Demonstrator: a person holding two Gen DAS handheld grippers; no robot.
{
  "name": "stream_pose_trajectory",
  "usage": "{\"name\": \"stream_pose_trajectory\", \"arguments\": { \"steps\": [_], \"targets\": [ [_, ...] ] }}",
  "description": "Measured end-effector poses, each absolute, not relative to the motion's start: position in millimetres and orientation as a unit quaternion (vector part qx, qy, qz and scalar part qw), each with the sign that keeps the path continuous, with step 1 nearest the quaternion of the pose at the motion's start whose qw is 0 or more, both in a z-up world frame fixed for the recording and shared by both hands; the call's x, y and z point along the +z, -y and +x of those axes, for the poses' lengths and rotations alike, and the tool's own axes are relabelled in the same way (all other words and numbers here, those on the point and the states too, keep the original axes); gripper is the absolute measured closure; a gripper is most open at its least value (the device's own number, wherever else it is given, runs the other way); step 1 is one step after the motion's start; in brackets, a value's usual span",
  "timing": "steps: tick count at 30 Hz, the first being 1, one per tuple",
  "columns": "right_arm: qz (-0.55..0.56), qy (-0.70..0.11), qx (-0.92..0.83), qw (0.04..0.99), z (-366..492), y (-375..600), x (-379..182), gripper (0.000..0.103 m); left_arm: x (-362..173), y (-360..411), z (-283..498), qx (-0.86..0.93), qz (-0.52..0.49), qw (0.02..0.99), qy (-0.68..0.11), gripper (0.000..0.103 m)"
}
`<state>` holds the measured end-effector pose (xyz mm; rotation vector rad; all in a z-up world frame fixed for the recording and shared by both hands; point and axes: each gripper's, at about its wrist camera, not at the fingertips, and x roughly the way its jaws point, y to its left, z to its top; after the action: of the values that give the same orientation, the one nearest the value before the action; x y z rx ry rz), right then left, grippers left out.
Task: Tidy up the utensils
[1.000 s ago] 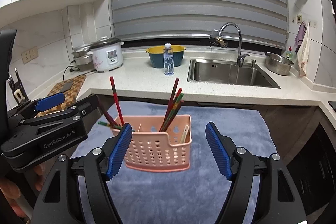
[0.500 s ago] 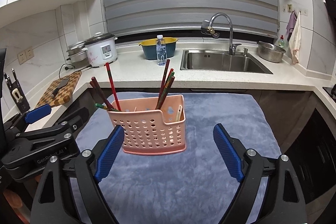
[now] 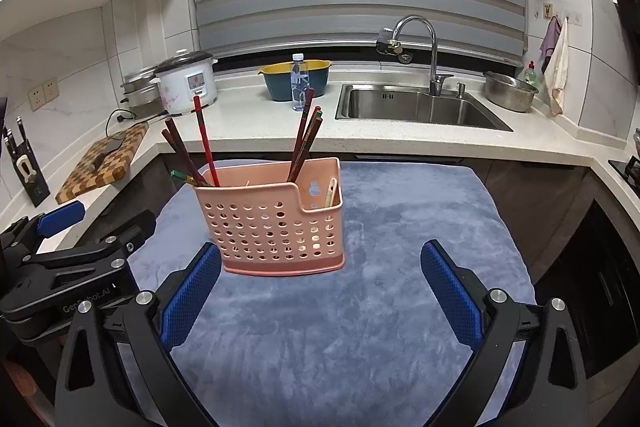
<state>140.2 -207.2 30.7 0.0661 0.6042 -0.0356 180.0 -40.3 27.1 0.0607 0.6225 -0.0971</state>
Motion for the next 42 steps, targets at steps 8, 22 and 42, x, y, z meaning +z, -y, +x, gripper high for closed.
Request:
{"name": "stream_pose_trajectory", "arguments": {
  "steps": [8, 22, 42],
  "targets": [
    [0.033, -0.310, -0.016, 0.950, 142.3, 204.2, 23.9, 0.007, 18.7, 38.7, 180.0, -0.043, 0.031, 0.946, -0.321, 0.007],
    [0.031, -0.317, -0.015, 0.948, 142.9, 200.1, 17.7, 0.007, 14.4, 34.5, 180.4, -0.030, 0.034, 0.943, -0.329, 0.007],
    [0.036, -0.332, -0.020, 0.943, 142.3, 206.5, 6.7, 0.007, 7.9, 30.4, 182.6, -0.019, 0.032, 0.939, -0.341, 0.007]
  ]
}}
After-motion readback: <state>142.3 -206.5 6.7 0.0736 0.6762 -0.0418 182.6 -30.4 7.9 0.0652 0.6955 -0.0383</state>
